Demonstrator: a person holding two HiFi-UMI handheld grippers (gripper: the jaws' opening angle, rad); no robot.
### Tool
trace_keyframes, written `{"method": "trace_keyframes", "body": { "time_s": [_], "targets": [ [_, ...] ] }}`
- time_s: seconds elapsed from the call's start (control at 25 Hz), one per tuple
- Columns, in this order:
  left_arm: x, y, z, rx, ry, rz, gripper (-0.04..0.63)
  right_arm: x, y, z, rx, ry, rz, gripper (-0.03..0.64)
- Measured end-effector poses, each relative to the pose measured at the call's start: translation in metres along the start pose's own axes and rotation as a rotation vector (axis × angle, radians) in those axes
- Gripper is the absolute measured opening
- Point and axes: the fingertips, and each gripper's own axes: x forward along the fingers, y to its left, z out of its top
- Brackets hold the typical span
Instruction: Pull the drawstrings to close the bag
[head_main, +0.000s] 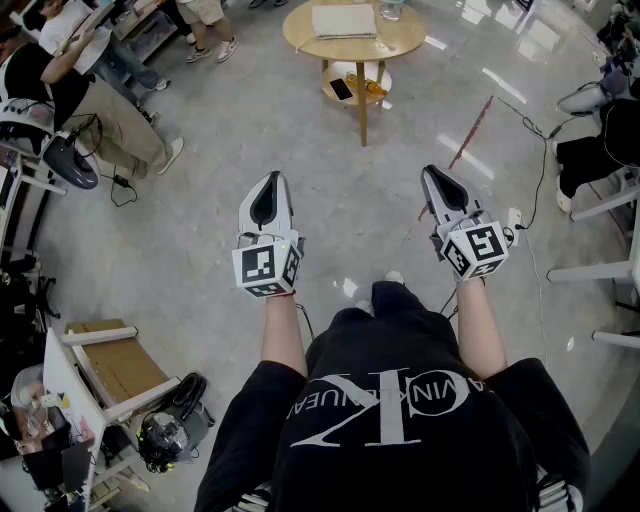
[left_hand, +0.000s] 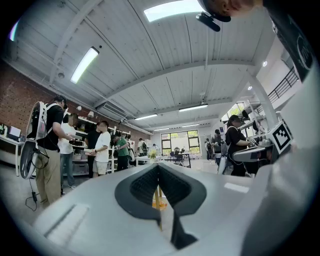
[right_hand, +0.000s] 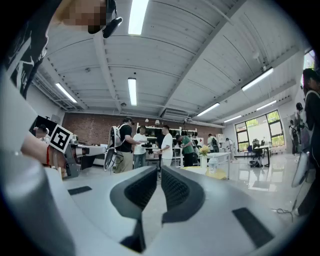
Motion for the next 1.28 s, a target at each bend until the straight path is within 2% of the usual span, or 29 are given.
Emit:
{"method": "trace_keyframes", "body": {
  "time_s": [0.96,1.08,1.16,1.28],
  "targets": [
    [0.011,0.020,-0.004,-0.027,0.009,0.019,0.012,0.021,-0.010,-0.004,0.013,0.023,-0.010,0.037],
    [0.020,0.022,-0.004,-0.034,0.006,0.020,0.012,0.028,-0.016,-0.004,0.029,0.020,-0.010,0.063],
    [0.029,0.023,-0.005,-0.030,0.003,0.019,0.012,0.033,-0.024,-0.003,0.037,0.014,-0.013,0.131],
    [0.043,0.028,-0.008,-0.027,0.005,0.023,0.012,0.043,-0.035,-0.004,0.042,0.007,-0.020,0.152]
  ]
}}
